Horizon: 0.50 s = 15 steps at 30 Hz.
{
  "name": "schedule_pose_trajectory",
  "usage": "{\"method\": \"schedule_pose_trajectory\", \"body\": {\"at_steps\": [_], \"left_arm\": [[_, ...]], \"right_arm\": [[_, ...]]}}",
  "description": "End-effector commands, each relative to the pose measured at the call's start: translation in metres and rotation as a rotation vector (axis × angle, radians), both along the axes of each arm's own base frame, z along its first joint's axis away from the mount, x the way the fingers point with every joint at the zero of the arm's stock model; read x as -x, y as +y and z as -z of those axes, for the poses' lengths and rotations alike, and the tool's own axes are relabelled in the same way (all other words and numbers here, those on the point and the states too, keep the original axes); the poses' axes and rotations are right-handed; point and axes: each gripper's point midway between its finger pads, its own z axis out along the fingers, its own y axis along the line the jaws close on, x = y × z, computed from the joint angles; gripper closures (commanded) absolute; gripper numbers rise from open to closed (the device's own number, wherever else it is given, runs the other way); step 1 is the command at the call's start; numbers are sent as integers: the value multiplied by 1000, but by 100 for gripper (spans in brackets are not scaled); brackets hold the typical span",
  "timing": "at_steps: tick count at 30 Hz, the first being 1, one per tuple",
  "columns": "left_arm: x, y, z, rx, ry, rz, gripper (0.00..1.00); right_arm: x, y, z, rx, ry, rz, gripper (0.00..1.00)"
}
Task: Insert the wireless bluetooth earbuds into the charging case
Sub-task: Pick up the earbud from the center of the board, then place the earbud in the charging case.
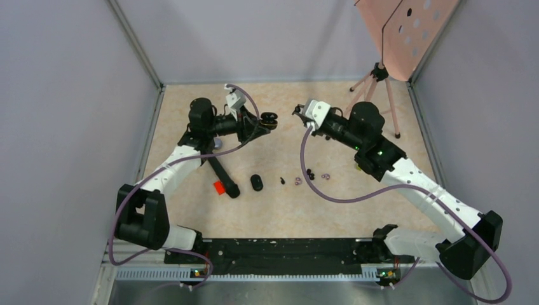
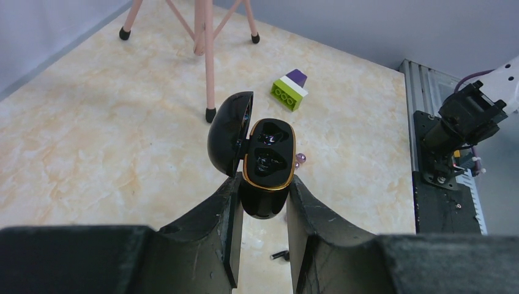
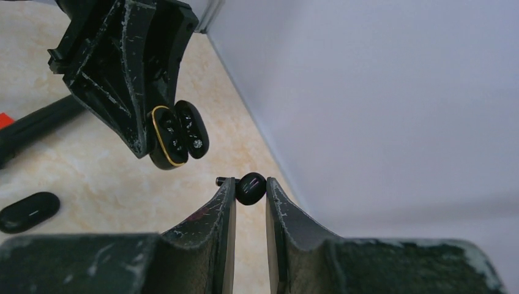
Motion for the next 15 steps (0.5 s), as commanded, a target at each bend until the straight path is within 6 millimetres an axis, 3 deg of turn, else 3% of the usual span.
{"method": "schedule_pose_trajectory", "body": {"at_steps": [1,7,15], "left_arm": [[3,-9,-42,49,-159,71,100],[6,-13,-53,74,-170,80,100],[11,-16,-52,71,-167,116,100]], "right_arm": [[8,14,-25,17,-204,-59,100],[12,27,-29,29,-290,-90,100],[17,41,-28,44,-371,-142,100]]}}
